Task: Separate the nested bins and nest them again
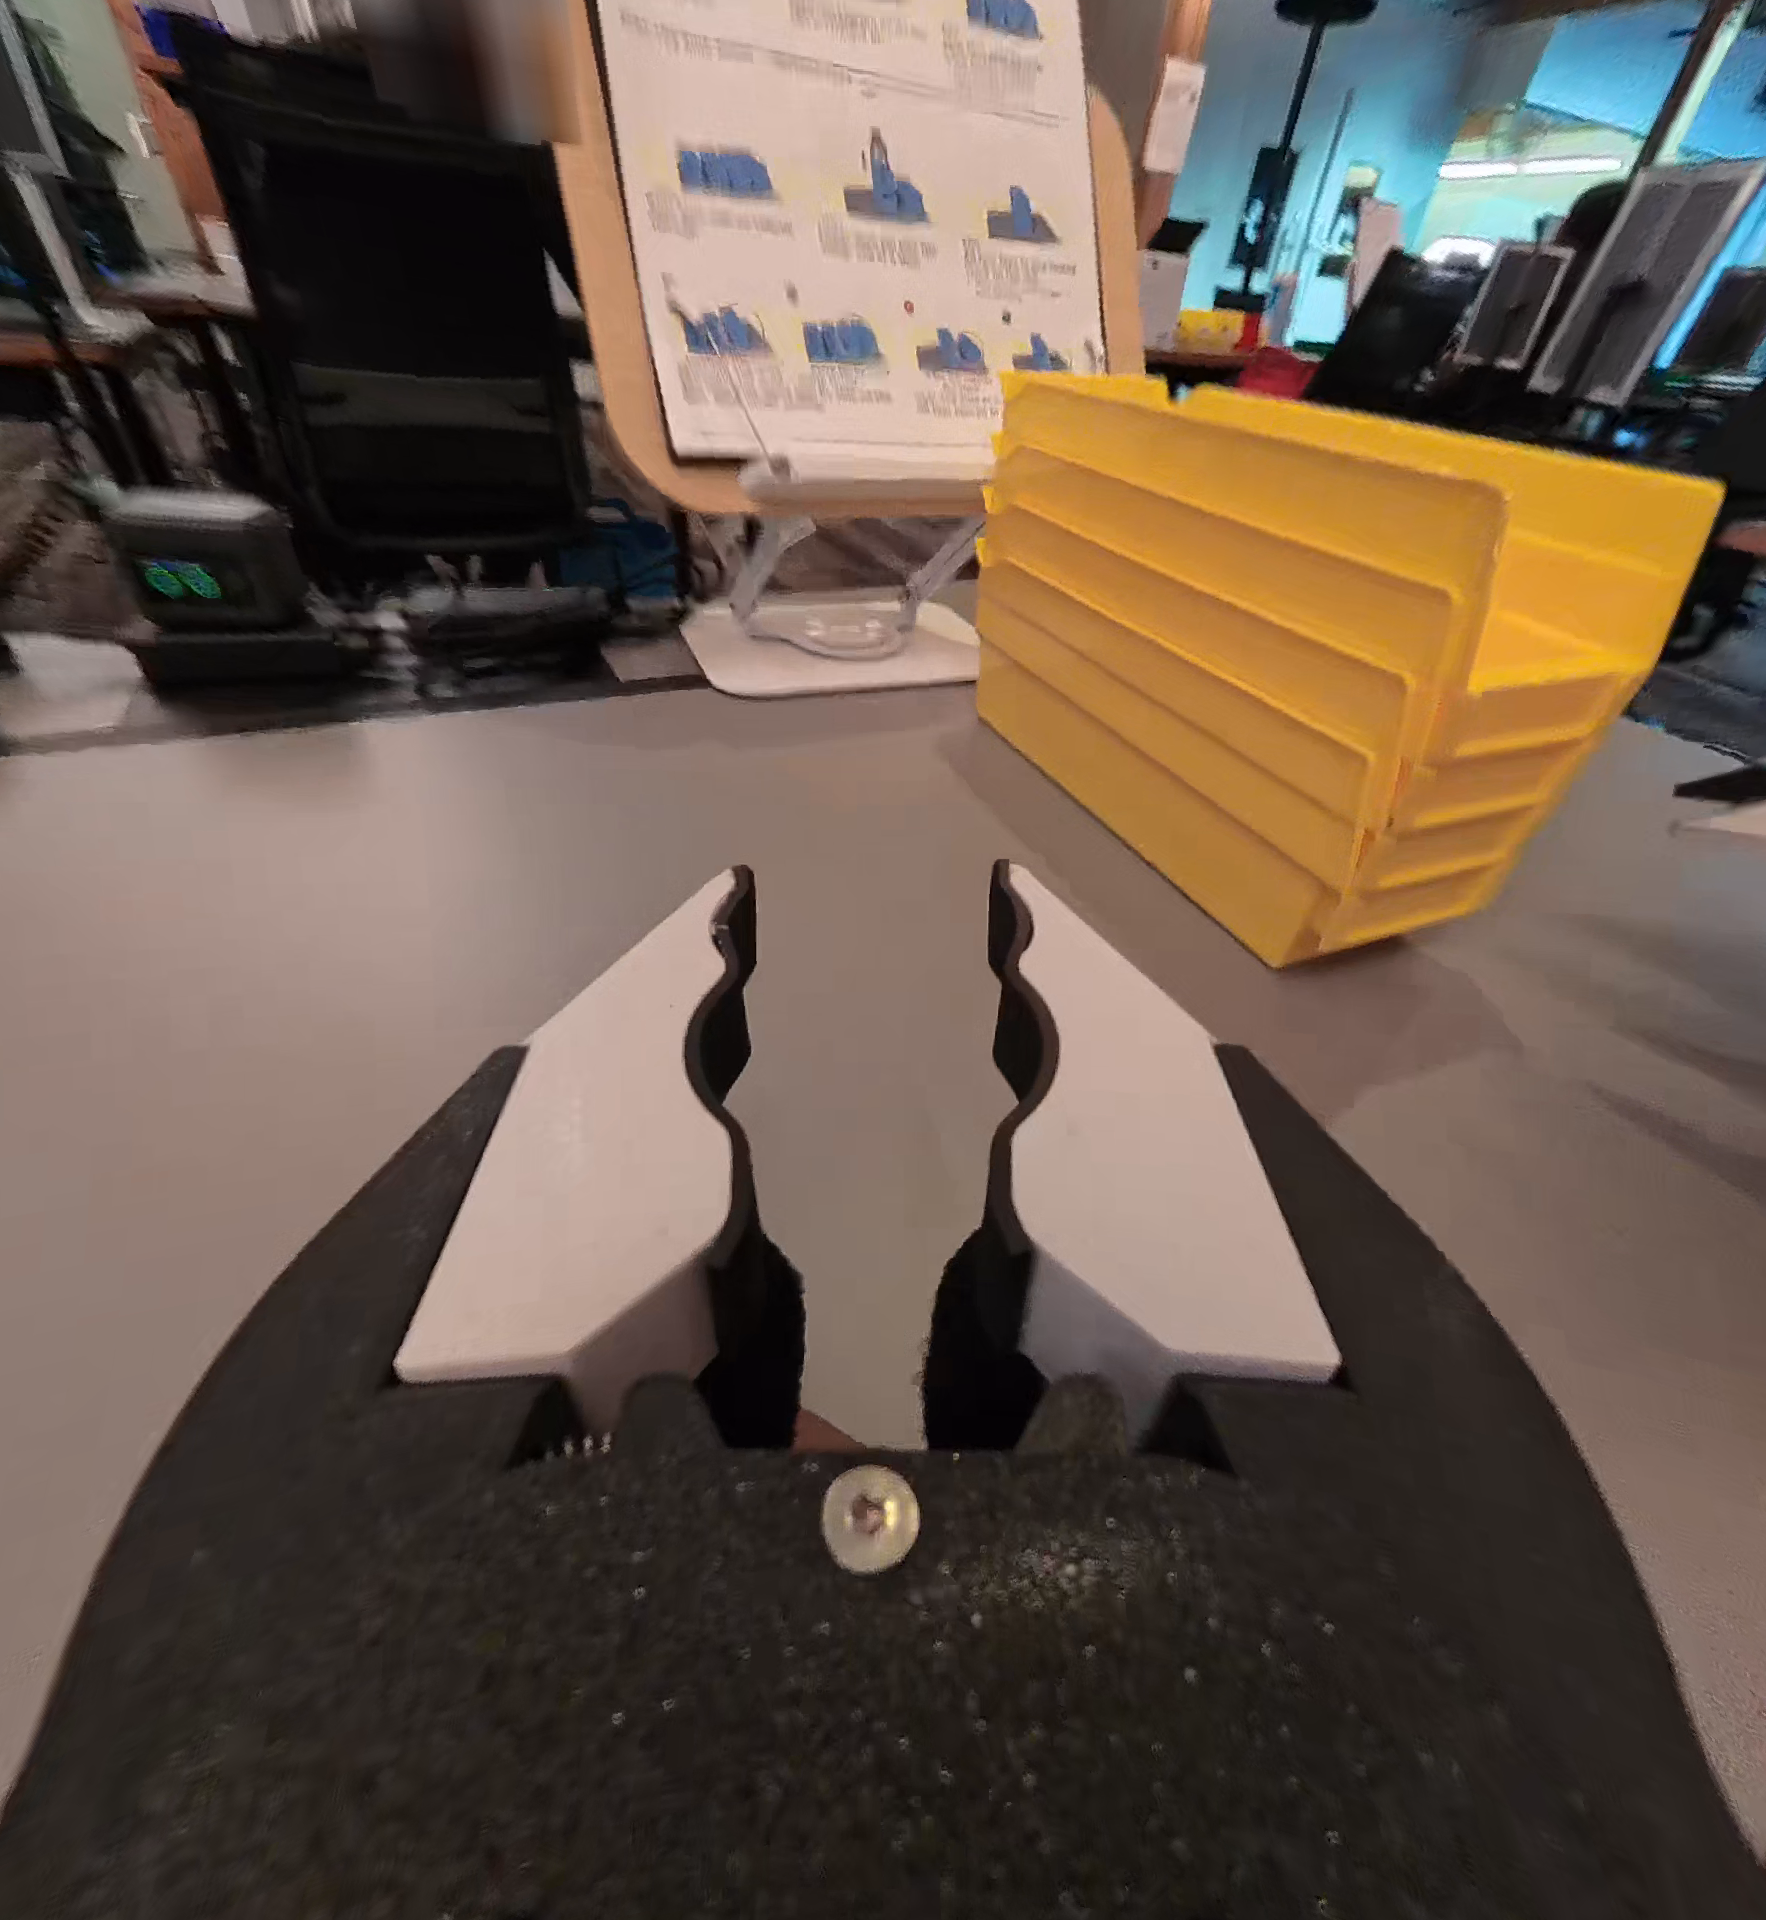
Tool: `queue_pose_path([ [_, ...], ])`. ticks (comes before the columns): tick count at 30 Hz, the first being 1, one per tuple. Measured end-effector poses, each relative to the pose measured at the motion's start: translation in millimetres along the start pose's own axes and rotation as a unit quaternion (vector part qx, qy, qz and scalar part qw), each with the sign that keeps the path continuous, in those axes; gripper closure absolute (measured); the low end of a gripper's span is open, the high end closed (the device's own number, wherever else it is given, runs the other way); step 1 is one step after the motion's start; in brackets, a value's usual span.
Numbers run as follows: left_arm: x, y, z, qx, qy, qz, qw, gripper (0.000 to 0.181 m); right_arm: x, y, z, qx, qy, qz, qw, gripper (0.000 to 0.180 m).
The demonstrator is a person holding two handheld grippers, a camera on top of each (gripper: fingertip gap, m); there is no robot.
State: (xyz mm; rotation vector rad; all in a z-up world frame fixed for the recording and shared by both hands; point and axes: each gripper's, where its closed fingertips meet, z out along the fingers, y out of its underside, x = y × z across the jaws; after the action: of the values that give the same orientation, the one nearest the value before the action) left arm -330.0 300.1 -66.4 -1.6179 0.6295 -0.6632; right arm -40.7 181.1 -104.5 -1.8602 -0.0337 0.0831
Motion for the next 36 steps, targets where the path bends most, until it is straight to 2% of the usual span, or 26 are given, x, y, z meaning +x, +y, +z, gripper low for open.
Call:
queue_pose_path([
  [2,-3.5,14.1,9.3,-0.035,0.018,-0.013,0.999,0.135,3.1,1.2,9.5,-0.006,-0.009,-0.016,1.0,0.136],
  [7,-27.8,21.9,10.3,-0.054,-0.015,0.02,0.998,0.138,15.0,-2.7,3.8,0.015,-0.002,0.0,1.0,0.141],
  [10,-22.6,25.9,15.5,-0.062,0.007,0.013,0.998,0.137,24.7,6.6,0.4,-0.004,-0.01,0.03,0.999,0.14],
  [14,-17.2,27.3,25.5,-0.062,0.001,0.077,0.995,0.138,33.3,13.8,-2.3,-0.013,-0.007,0.042,0.999,0.14],
  [18,8.1,38.8,16.7,-0.103,0.042,0.034,0.993,0.13,28.8,25.5,-9.8,-0.036,-0.012,0.062,0.997,0.139],
  [22,13.0,27.3,5.7,-0.063,0.027,0.048,0.997,0.144,28.1,29.0,-21.9,-0.046,0.002,0.022,0.999,0.139],
  [26,26.7,20.9,10.8,-0.034,0.044,0.001,0.998,0.131,22.4,27.5,-8.5,-0.062,-0.051,0.069,0.994,0.139],
  [28,26.4,19.9,7.7,-0.021,0.035,0.015,0.999,0.12,18.7,20.2,-6.9,-0.052,-0.067,0.091,0.992,0.139],
  [32,13.4,8.7,7.1,0.031,0.0,0.035,0.999,0.115,31.6,28.7,-12.4,-0.077,-0.003,0.008,0.997,0.138],
  [36,19.4,-0.5,24.9,0.005,0.01,0.054,0.999,0.116,29.2,17.9,-17.9,-0.075,0.016,-0.004,0.997,0.132],
])
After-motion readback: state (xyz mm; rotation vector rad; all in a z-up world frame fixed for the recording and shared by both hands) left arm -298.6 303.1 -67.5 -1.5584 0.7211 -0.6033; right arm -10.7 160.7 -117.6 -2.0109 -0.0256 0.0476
